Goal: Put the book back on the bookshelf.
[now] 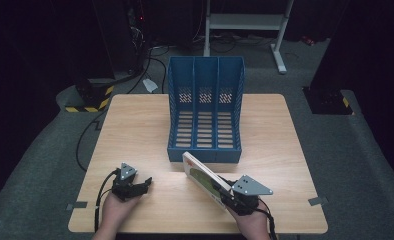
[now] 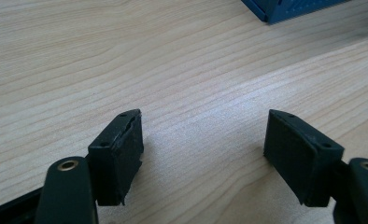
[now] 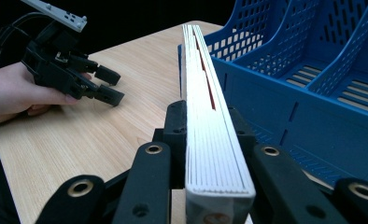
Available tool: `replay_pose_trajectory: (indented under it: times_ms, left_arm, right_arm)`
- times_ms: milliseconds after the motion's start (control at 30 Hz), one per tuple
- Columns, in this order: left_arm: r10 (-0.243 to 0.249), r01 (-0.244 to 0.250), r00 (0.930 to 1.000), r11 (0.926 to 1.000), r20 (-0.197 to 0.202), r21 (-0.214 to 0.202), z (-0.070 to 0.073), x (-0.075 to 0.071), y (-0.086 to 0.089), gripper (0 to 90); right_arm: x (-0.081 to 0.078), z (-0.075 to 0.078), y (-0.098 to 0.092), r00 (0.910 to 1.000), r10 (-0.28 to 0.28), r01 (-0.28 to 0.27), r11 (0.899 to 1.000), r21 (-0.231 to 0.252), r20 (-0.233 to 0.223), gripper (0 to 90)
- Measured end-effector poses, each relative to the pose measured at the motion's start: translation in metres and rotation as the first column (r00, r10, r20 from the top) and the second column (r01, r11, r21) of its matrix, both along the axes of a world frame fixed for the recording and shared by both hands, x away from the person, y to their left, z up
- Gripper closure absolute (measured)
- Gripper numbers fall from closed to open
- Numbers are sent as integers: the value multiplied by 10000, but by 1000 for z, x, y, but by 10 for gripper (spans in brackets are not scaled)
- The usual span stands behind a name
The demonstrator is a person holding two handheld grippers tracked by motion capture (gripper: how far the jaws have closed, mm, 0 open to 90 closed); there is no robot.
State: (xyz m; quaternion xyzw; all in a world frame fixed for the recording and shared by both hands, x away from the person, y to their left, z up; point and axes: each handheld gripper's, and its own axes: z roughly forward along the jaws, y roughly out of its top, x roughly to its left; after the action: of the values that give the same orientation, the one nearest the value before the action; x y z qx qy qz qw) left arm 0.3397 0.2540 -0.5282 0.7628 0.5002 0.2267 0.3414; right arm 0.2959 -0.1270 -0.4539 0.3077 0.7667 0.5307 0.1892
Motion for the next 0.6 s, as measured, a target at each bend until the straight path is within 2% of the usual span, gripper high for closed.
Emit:
replay_pose_trajectory:
  times_ms: [233,333,600]
  left_arm:
    - [-18,18,10000,10000,25,11,0,0,0,281]
    - [-18,18,10000,10000,25,10,0,0,0,281]
    - [-28,28,10000,10000,29,24,0,0,0,281]
  right_arm:
    - [-2,4,1,9999,26,-25,10000,-50,148,756]
    - [-2,7,0,10000,53,-54,10000,69,78,756]
    - [-5,23,-3,9992,-51,50,10000,36,391,756]
